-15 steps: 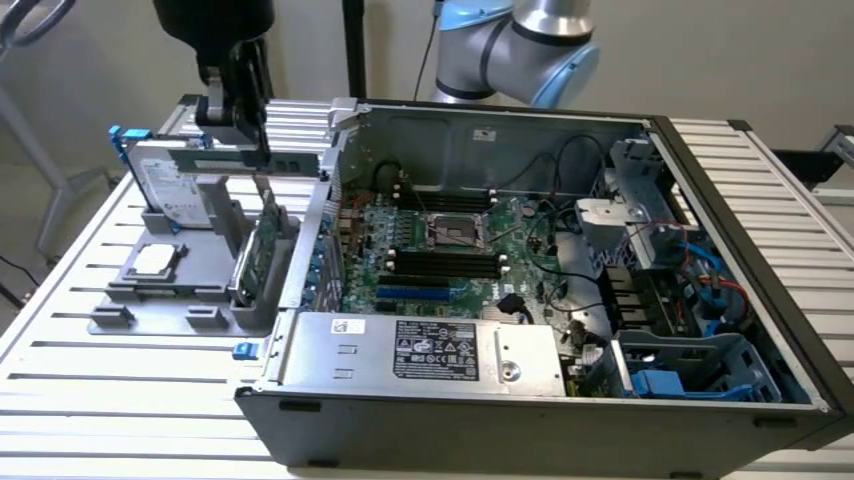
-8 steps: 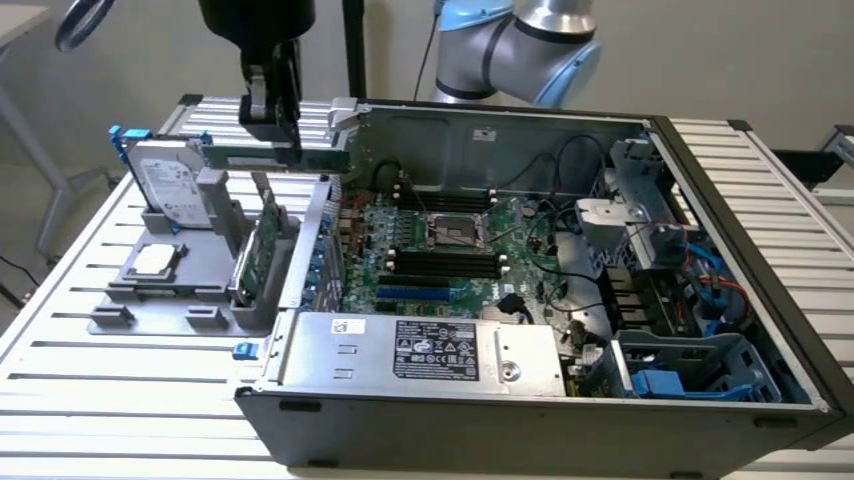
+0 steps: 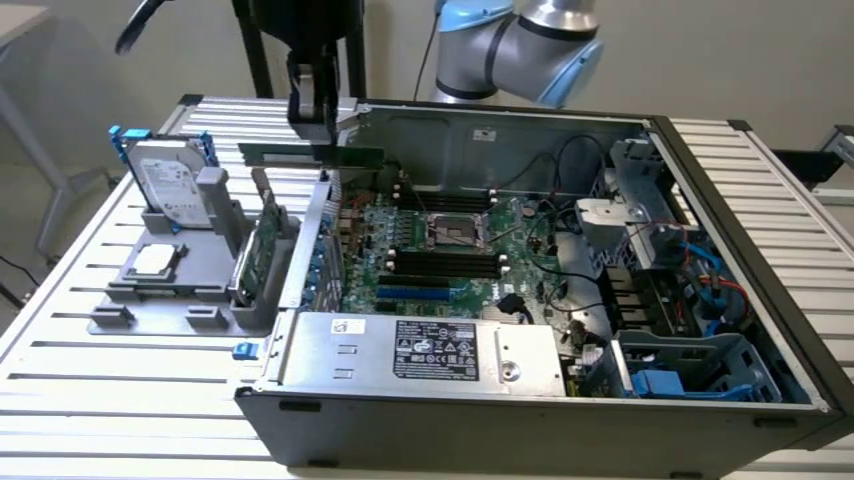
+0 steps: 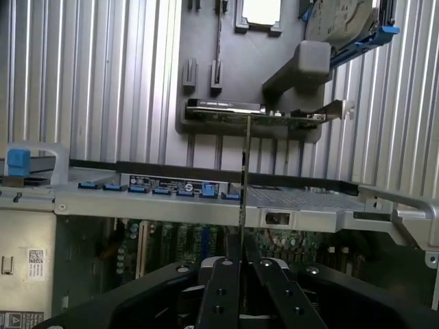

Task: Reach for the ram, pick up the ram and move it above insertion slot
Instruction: 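Pick up the ram and move it above insertion slot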

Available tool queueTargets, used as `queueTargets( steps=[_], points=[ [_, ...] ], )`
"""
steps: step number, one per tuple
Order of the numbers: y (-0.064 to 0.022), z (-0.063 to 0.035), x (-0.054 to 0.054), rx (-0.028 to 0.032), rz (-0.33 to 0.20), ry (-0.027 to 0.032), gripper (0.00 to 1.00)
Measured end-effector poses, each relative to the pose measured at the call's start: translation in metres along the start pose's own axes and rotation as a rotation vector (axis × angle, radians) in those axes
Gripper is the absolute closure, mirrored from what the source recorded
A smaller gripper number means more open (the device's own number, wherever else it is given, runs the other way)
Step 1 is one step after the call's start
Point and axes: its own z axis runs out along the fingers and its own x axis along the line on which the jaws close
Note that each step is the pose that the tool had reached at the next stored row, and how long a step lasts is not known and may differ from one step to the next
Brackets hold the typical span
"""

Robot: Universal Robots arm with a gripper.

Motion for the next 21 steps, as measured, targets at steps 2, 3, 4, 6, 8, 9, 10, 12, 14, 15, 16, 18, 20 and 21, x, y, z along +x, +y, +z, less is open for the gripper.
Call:
queueTargets(
  steps=[2, 3, 4, 6, 8, 9, 10, 12, 14, 15, 16, 18, 20, 21],
  points=[
    [-0.0081, -0.0002, 0.0, 0.0002, 0.0, -0.0042, 0.87],
    [-0.0123, -0.0002, 0.0, 0.0004, 0.0, -0.0062, 0.87],
    [-0.0166, -0.0004, 0.0, 0.0004, 0.0, -0.0081, 0.87],
    [-0.0254, -0.0005, -0.001, 0.0006, 0.0, -0.0119, 0.87],
    [-0.0347, -0.0007, -0.001, 0.0006, 0.0, -0.0156, 0.87],
    [-0.0392, -0.0007, -0.001, 0.0004, 0.0, -0.0173, 0.87],
    [-0.0437, -0.0007, -0.002, 0.0003, 0.0, -0.0191, 0.87],
    [-0.0529, -0.0005, -0.002, -0.0002, -0.001, -0.0225, 0.87],
    [-0.062, 0.0005, -0.003, -0.001, 0.0, -0.0248, 0.87],
    [-0.0665, 0.0011, -0.003, -0.0013, 0.0, -0.0259, 0.87],
    [-0.0711, 0.0017, -0.003, -0.0017, 0.0, -0.0266, 0.87],
    [-0.0806, 0.0034, -0.005, -0.002, 0.0, -0.0277, 0.87],
    [-0.0893, 0.0053, -0.007, -0.002, -0.001, -0.0285, 0.87],
    [-0.0926, 0.0064, -0.008, -0.002, 0.0, -0.0292, 0.87]
  ],
)
